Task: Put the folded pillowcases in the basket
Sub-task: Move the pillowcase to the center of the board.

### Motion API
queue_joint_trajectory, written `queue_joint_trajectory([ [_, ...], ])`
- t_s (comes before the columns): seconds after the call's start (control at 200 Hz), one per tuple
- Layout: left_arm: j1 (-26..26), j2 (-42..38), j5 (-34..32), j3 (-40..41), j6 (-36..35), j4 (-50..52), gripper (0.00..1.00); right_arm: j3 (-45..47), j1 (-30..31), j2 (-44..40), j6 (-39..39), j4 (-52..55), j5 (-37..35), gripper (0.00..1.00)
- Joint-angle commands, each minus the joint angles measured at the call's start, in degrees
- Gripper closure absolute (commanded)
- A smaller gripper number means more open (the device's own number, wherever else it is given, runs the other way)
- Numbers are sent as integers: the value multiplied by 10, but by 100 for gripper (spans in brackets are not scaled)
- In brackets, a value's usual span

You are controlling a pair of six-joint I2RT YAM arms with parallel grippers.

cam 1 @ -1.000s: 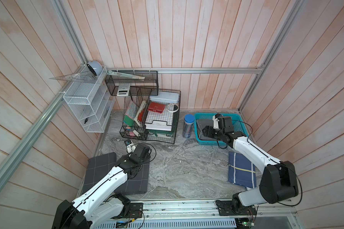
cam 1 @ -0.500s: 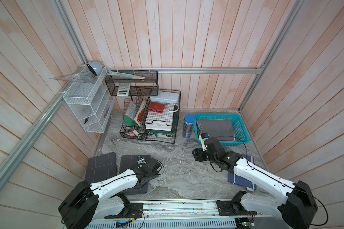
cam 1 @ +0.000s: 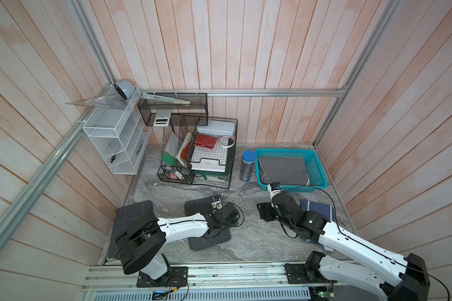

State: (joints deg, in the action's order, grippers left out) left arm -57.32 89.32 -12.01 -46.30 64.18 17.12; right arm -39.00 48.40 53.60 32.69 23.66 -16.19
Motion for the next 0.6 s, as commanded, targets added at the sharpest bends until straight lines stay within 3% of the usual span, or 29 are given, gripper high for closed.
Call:
queue_joint_trajectory([
  [0.0,-6,-27,8,-14,-31,19,6,15,4,-16,18,21,-10,31],
  [0.07,3,-71,-12,0,-46,46,5,21,11,-9,19,8,15,31],
  [0.28,162,-188,-3,69,-117,103,1,10,93,100,2,-83,58,30],
  [0.46,218,-154,22,27,-193,110,0,-72,173,260,-16,-110,74,30],
  [0.595,265,-113,55,32,-208,75,0,-168,204,366,-39,-26,90,29],
])
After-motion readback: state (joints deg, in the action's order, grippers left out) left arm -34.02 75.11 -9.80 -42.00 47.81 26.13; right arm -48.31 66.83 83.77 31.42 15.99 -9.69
